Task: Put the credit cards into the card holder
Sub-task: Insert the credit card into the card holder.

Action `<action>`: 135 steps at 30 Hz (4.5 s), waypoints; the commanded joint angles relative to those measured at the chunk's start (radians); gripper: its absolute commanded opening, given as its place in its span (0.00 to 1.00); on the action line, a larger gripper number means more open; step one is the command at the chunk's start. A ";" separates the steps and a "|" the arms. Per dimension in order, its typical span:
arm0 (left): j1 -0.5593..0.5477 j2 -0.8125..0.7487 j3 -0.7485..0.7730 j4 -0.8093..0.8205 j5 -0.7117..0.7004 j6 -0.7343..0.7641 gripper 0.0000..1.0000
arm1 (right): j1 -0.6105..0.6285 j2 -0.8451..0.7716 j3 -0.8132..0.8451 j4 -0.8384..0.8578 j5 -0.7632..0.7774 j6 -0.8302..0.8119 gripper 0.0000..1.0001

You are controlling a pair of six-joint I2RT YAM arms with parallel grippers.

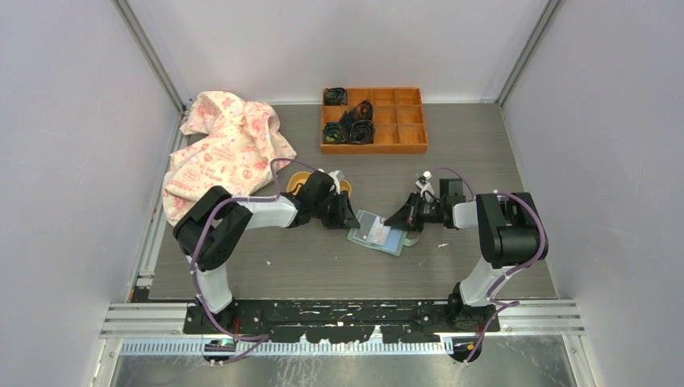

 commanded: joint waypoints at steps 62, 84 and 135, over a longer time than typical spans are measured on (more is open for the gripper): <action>-0.376 -0.034 0.318 -0.291 -0.363 0.170 0.26 | 0.068 0.095 0.120 -0.016 -0.003 -0.033 0.17; -0.361 0.118 0.376 -0.375 -0.610 0.174 0.27 | 0.068 0.081 0.156 -0.126 0.023 -0.102 0.35; -0.152 0.030 0.269 -0.391 -0.399 0.443 0.15 | 0.220 0.058 0.332 -0.512 0.292 -0.204 0.01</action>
